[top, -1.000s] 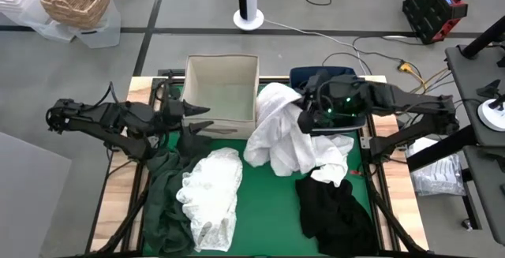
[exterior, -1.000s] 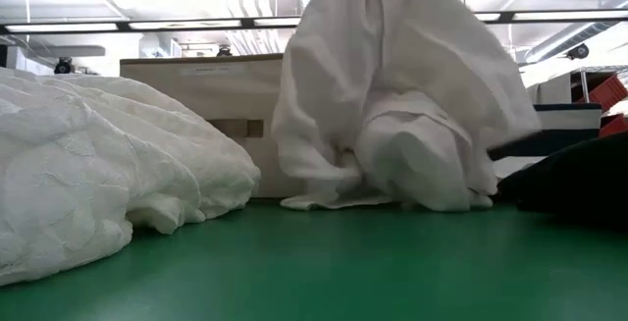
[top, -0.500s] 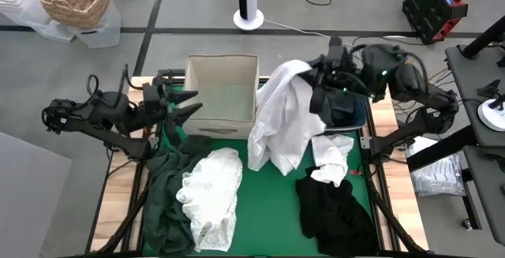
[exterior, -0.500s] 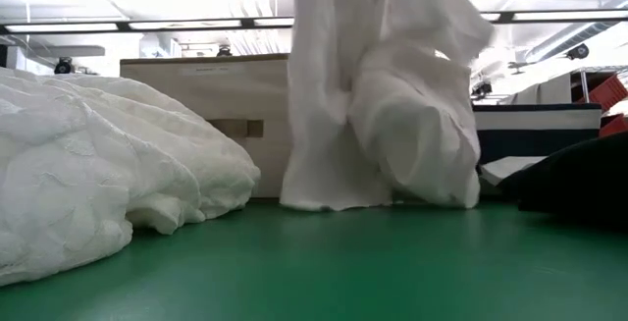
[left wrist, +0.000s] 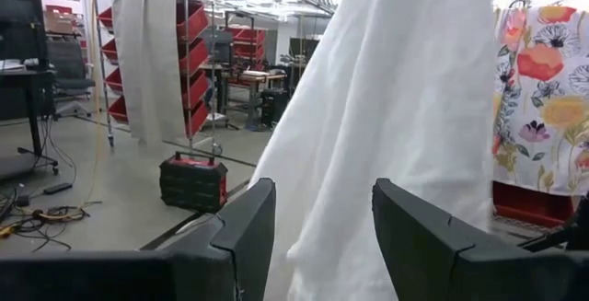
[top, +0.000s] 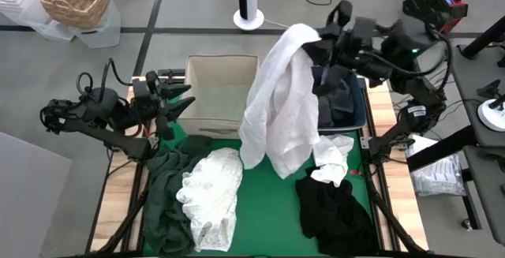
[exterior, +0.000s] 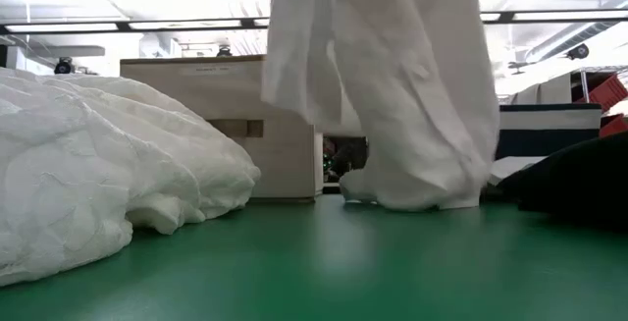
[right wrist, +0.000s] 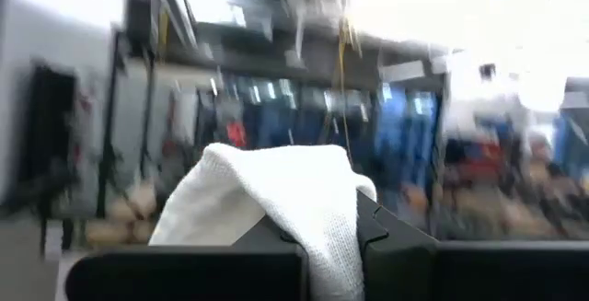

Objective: Sort clothes
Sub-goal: Put the right white shirt into the white laundry bin

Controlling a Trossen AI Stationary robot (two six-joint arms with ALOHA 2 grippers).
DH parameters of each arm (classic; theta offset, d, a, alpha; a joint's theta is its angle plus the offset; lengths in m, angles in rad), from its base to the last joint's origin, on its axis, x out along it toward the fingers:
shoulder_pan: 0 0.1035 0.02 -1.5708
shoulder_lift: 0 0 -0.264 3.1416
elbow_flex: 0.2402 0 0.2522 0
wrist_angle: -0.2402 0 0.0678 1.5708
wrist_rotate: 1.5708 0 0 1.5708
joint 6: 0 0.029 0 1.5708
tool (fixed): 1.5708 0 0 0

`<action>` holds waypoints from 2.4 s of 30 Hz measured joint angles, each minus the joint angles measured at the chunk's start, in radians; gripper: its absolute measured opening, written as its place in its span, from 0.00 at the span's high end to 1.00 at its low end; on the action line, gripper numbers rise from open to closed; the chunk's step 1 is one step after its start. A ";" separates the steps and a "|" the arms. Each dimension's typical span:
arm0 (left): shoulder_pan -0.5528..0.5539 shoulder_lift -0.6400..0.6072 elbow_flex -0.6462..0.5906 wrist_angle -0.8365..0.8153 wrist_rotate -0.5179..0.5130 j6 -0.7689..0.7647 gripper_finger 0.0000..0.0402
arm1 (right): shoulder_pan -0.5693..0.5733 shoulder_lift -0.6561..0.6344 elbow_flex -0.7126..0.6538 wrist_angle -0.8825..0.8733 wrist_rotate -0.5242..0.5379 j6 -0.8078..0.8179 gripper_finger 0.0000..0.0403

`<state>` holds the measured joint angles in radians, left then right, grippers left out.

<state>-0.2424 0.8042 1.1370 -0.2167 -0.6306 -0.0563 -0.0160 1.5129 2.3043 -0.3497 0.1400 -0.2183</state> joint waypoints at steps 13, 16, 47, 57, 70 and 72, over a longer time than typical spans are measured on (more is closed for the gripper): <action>0.000 0.024 0.000 0.125 0.119 0.106 0.60 | -0.009 0.082 0.051 0.472 -0.167 -0.063 0.98; 0.000 0.024 0.000 0.144 0.119 0.129 0.60 | -0.011 0.111 0.052 0.604 -0.203 -0.079 0.98; 0.034 0.325 0.056 0.489 0.203 0.241 0.24 | -0.033 0.237 0.052 0.871 -0.192 -0.115 0.98; 0.111 0.613 0.333 0.394 0.204 0.265 0.16 | -0.033 0.239 0.052 0.809 -0.190 -0.077 0.98; 0.134 0.761 0.482 0.287 0.324 0.284 0.56 | -0.032 0.195 0.052 0.582 -0.150 -0.016 0.98; 0.134 0.760 0.482 0.287 0.324 0.297 0.76 | -0.032 0.182 0.052 0.540 -0.134 -0.016 0.98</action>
<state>-0.1081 1.5638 1.6188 0.0704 -0.3070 0.2409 -0.0483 1.6949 2.3562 0.1905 0.0057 -0.2348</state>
